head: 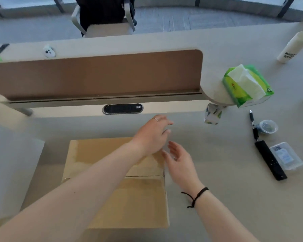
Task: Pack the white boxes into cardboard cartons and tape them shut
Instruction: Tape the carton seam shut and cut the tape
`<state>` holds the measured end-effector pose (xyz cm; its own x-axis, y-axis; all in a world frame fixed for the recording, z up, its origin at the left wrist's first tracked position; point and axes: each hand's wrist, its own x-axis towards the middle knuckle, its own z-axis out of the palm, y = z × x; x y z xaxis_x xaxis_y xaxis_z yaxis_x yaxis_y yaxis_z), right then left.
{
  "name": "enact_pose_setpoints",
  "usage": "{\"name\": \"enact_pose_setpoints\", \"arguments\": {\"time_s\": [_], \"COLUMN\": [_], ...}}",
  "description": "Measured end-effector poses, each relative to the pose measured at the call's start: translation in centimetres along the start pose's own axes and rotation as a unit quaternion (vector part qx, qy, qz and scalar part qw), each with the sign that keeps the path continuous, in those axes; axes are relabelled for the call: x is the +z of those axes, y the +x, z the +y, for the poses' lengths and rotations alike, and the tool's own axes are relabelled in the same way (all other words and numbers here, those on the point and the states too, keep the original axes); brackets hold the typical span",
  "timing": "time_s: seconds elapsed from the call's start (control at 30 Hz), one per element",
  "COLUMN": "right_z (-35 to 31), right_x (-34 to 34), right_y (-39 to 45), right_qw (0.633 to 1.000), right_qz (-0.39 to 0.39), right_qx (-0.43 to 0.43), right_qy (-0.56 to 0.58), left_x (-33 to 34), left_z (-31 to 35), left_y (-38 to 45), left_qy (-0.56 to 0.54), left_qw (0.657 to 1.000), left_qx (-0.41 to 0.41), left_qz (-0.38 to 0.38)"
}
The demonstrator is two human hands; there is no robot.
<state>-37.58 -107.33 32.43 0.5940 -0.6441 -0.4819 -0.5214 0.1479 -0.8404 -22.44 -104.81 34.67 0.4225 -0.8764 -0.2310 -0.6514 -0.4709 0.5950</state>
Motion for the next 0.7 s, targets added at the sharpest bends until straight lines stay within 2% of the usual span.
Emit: {"name": "enact_pose_setpoints", "arguments": {"time_s": [0.1, 0.2, 0.3, 0.37, 0.43, 0.57, 0.7], "right_z": [0.3, 0.6, 0.7, 0.9, 1.3, 1.5, 1.0], "right_x": [3.0, 5.1, 7.5, 9.2, 10.8, 11.6, 11.3], "right_y": [-3.2, -4.8, -5.1, -5.4, -5.7, -6.2, -6.6], "right_qw": [0.999, 0.987, 0.93, 0.891, 0.86, 0.82, 0.805], "right_qz": [-0.024, 0.028, 0.084, 0.053, 0.008, -0.032, -0.044], "right_qx": [-0.02, -0.05, -0.178, -0.236, -0.259, -0.233, -0.219], "right_qy": [-0.042, -0.153, -0.311, -0.384, -0.44, -0.522, -0.55], "left_x": [-0.3, -0.4, -0.6, -0.4, -0.1, 0.3, -0.6], "left_z": [-2.7, -5.0, -6.6, -7.6, -8.8, -11.8, -14.4], "left_y": [-3.8, -7.2, -10.3, -12.7, -15.3, -18.8, -21.3], "left_qy": [-0.018, 0.01, 0.058, 0.096, 0.132, 0.17, 0.198], "left_qw": [0.999, 0.999, 0.996, 0.994, 0.99, 0.981, 0.977], "left_qx": [-0.028, -0.041, -0.037, -0.039, -0.052, -0.088, -0.081], "left_qz": [0.012, 0.028, 0.05, 0.041, 0.021, 0.012, 0.012]}}
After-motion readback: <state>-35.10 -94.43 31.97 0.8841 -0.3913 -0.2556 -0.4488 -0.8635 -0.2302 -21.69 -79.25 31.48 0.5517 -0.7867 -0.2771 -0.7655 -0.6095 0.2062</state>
